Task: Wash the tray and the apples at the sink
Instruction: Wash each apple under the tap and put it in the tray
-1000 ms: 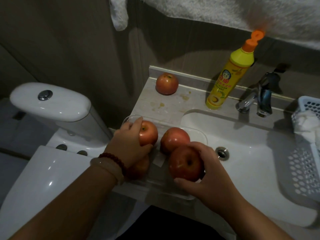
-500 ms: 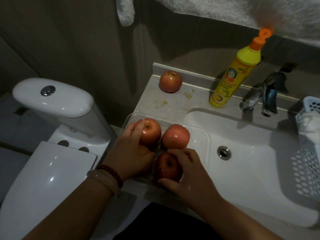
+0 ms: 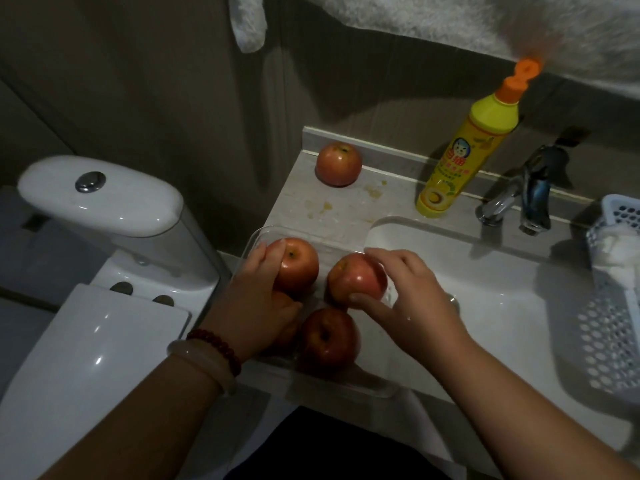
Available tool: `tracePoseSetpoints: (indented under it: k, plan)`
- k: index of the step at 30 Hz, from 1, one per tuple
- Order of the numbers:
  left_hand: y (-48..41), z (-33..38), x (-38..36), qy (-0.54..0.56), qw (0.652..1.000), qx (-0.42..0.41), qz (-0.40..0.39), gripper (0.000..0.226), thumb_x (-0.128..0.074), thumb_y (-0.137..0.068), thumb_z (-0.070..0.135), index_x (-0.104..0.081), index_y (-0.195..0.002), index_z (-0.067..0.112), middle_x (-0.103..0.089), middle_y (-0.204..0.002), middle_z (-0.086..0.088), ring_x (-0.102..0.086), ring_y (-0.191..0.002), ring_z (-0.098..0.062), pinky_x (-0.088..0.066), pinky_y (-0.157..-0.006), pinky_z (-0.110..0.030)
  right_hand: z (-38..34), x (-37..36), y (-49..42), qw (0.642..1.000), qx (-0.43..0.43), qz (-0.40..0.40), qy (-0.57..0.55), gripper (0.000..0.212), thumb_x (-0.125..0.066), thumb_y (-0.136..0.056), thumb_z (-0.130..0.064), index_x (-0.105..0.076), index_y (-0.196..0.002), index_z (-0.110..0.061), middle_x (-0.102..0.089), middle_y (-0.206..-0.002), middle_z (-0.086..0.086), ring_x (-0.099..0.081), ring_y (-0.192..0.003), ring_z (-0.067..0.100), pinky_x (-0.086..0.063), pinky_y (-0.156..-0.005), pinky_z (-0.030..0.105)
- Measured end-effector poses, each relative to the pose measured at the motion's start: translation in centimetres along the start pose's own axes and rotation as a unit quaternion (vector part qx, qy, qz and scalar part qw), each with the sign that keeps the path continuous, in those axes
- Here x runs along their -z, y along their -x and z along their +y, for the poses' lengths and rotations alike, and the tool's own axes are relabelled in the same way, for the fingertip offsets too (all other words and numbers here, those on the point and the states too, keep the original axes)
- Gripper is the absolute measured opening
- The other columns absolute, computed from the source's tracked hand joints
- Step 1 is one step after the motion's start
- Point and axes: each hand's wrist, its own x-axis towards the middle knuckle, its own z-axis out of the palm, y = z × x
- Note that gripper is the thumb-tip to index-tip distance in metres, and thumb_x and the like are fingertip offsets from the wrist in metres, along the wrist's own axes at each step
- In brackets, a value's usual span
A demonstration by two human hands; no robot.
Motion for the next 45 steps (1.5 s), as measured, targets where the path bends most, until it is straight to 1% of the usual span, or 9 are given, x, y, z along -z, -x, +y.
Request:
tracePoseSetpoints:
  k: [4,11,15,20,24,28,32,39,45]
  plan:
    - [0.0,0.1,0.0,0.001,1.000,0.012,-0.005,0.089,-0.072,-0.080,0.025,-0.017,-0.150,0.030,-0.016,-0.156,0.000,-0.033,-0.135,-0.025,-0.035,-0.109,-0.041,-0.5,-0.7,-1.6,0.997,-0.002,-0.062,0.035,0.069,-0.070,-0.077,-0.054,-0.035,-0.135,-0.048,-0.041,-0.132,-0.007,-0.044,-0.119,0.021,-0.046,-0.094,0.037]
    - [0.2,0.3,-0.3,0.017,1.000,-0.005,0.012,0.084,-0.071,-0.082,0.029,-0.019,-0.148,0.029,-0.019,-0.154,0.001,-0.034,-0.134,-0.022,-0.035,-0.107,-0.039,-0.7,-1.3,-2.8,0.996,0.026,-0.069,0.052,0.069,-0.076,-0.072,-0.044,-0.040,-0.130,-0.040,-0.046,-0.130,-0.007,-0.047,-0.113,0.022,-0.044,-0.091,0.034]
    - [0.1,0.3,-0.6,0.001,1.000,-0.008,0.029,0.084,-0.071,-0.081,0.031,-0.021,-0.148,0.027,-0.021,-0.153,-0.001,-0.035,-0.133,-0.022,-0.034,-0.107,-0.037,-0.2,-1.6,-2.6,0.996,0.042,-0.071,0.039,0.072,-0.073,-0.077,-0.043,-0.036,-0.138,-0.046,-0.038,-0.133,-0.007,-0.040,-0.116,0.019,-0.037,-0.090,0.029]
    - [-0.1,0.3,-1.1,-0.019,0.999,-0.005,0.046,0.081,-0.070,-0.081,0.031,-0.024,-0.147,0.025,-0.023,-0.151,-0.004,-0.036,-0.130,-0.023,-0.028,-0.099,-0.028,0.8,-2.3,-2.1,0.996,0.061,-0.032,-0.059,0.060,-0.079,-0.075,-0.033,-0.049,-0.125,-0.047,-0.037,-0.124,-0.011,-0.042,-0.113,0.013,-0.036,-0.089,0.017]
    - [-0.2,-0.3,-1.4,-0.030,0.999,-0.011,0.044,0.079,-0.070,-0.081,0.032,-0.022,-0.143,0.032,-0.024,-0.150,-0.004,-0.038,-0.130,-0.024,-0.035,-0.106,-0.039,1.3,-2.5,-1.8,0.993,0.080,-0.002,-0.081,0.059,-0.082,-0.073,-0.032,-0.051,-0.123,-0.039,-0.049,-0.124,-0.010,-0.045,-0.109,0.002,-0.032,-0.087,0.005]
    - [-0.1,-0.3,-1.5,-0.039,0.998,-0.007,0.043,0.076,-0.065,-0.080,0.035,-0.022,-0.142,0.033,-0.022,-0.152,-0.005,-0.037,-0.132,-0.026,-0.037,-0.108,-0.047,0.8,-2.6,-1.4,0.996,0.088,0.028,-0.015,0.051,-0.079,-0.070,-0.037,-0.055,-0.115,-0.035,-0.058,-0.114,-0.013,-0.051,-0.104,0.010,-0.041,-0.088,0.025]
    - [-0.2,-0.5,-1.6,-0.042,0.998,-0.005,0.041,0.076,-0.065,-0.079,0.034,-0.021,-0.142,0.034,-0.020,-0.153,-0.005,-0.036,-0.132,-0.028,-0.037,-0.108,-0.047,0.6,-2.3,-1.6,0.996,0.055,0.039,-0.055,0.043,-0.080,-0.070,-0.035,-0.055,-0.105,-0.028,-0.060,-0.102,-0.010,-0.052,-0.092,0.011,-0.046,-0.076,0.029]
    - [-0.2,-0.7,-1.8,-0.040,0.997,-0.025,0.055,0.075,-0.067,-0.080,0.029,-0.017,-0.135,0.040,-0.022,-0.151,-0.006,-0.039,-0.129,-0.028,-0.040,-0.105,-0.049,1.8,-3.7,-0.6,0.992,0.070,-0.010,-0.109,0.063,-0.074,-0.082,-0.028,-0.045,-0.135,-0.044,-0.039,-0.127,-0.007,-0.046,-0.110,0.010,-0.048,-0.091,0.026]
    - [-0.4,-1.0,-1.9,-0.042,0.998,-0.016,0.045,0.074,-0.063,-0.079,0.038,-0.015,-0.136,0.041,-0.019,-0.153,-0.006,-0.039,-0.130,-0.029,-0.041,-0.105,-0.052,2.0,-3.0,-0.7,0.995,0.071,-0.020,-0.061,0.049,-0.061,-0.090,-0.043,-0.050,-0.137,-0.038,-0.049,-0.134,-0.006,-0.051,-0.114,0.011,-0.050,-0.091,0.030]
